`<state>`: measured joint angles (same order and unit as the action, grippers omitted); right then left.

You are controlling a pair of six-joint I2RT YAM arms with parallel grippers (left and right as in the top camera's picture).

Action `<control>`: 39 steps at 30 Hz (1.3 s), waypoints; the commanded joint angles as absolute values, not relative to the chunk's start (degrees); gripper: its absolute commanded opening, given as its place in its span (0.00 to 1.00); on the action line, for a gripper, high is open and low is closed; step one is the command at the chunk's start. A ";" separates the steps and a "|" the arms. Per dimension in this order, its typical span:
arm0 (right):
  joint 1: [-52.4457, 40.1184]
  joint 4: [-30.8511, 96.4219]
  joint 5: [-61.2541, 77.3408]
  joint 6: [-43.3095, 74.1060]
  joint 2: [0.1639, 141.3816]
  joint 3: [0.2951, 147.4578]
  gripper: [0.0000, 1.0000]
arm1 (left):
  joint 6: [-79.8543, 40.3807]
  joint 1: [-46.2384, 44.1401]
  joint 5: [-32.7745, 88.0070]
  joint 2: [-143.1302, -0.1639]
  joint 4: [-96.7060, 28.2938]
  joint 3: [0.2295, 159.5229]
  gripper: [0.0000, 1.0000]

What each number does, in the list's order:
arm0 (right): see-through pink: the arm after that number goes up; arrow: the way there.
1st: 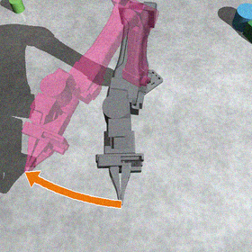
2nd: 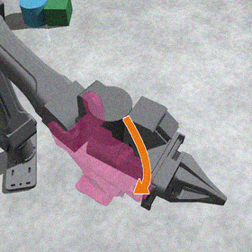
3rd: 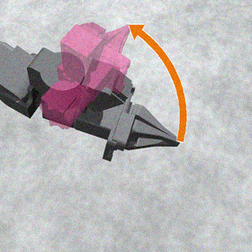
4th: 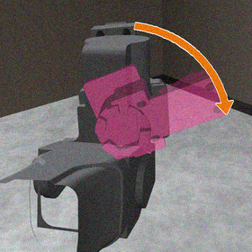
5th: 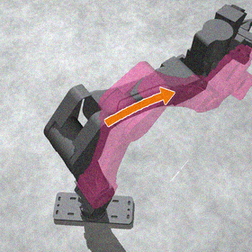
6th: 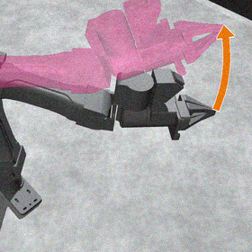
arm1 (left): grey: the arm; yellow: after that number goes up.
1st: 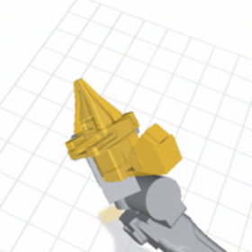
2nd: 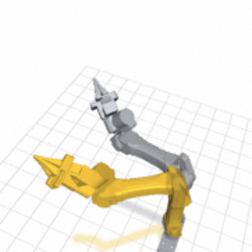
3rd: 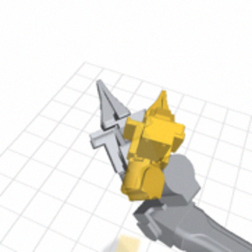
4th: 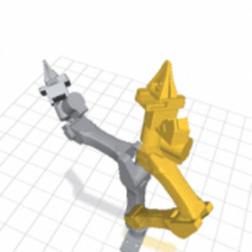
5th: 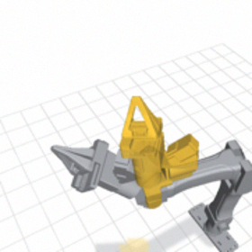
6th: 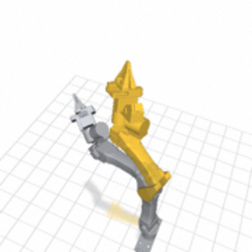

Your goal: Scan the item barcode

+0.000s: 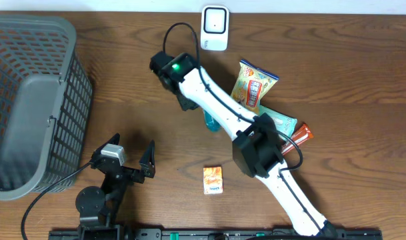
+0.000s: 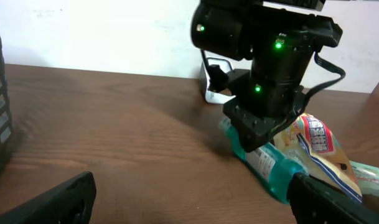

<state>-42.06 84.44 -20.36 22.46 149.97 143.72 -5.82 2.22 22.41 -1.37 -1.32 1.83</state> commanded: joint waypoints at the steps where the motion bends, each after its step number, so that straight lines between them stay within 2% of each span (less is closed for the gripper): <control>1: -39.68 84.18 -14.31 23.14 151.61 143.13 0.33 | -5.89 2.28 23.38 -1.34 -2.24 0.23 0.98; 6: -38.37 83.53 -12.53 23.14 151.61 143.13 0.44 | -5.89 2.28 23.35 -1.34 -2.24 0.23 0.98; 10: -38.11 83.64 -10.98 23.14 151.61 143.13 0.46 | -5.87 2.28 23.35 -1.34 -2.24 0.23 0.98; 15: -38.13 85.93 -10.55 23.14 151.61 143.13 0.45 | -5.87 2.28 23.38 -1.34 -2.24 0.23 0.98; 22: -37.67 91.39 -8.62 23.14 151.61 143.13 0.36 | -5.89 2.28 23.38 -1.34 -2.24 0.23 0.98; 24: -37.34 92.71 -8.01 23.14 151.61 143.13 0.37 | -5.87 2.28 23.38 -1.34 -2.24 0.23 0.98; 30: -37.06 95.15 -6.68 23.14 151.61 143.13 0.63 | -5.87 2.28 23.38 -1.34 -2.24 0.23 0.98; 39: -37.36 97.34 -3.92 24.21 151.61 143.11 0.61 | -5.87 2.28 23.38 -1.34 -2.24 0.23 0.98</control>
